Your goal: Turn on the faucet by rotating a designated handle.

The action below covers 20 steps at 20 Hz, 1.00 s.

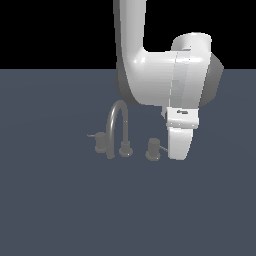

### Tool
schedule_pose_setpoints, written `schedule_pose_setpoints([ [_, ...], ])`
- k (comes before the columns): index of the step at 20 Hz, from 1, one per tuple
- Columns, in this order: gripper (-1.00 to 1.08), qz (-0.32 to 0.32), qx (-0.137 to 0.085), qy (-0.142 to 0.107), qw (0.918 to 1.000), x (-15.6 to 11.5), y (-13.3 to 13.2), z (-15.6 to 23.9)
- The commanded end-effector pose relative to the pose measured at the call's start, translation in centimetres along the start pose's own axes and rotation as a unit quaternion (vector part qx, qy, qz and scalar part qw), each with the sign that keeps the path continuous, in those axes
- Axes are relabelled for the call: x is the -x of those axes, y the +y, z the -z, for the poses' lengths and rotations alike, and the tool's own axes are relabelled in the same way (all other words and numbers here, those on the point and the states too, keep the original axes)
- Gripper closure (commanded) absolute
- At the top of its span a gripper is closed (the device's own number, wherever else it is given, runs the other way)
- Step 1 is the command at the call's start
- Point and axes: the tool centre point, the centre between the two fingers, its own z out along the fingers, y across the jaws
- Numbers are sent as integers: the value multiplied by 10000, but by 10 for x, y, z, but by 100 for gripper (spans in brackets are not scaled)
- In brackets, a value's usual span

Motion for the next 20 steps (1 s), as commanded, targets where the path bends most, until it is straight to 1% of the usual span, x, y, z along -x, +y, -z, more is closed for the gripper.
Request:
schedule_pose_setpoints([
  [1, 108, 127, 42, -43, 9999, 17, 12, 1],
  [2, 108, 127, 42, -43, 9999, 17, 12, 1],
  [3, 108, 18, 19, 8, 10000, 2, 7, 0],
  [13, 108, 120, 42, -41, 9999, 49, 31, 1],
  [14, 108, 120, 42, -41, 9999, 49, 31, 1],
  [15, 108, -114, 24, 34, 9999, 19, 27, 1],
  [20, 108, 11, 34, -6, 10000, 55, 24, 1],
])
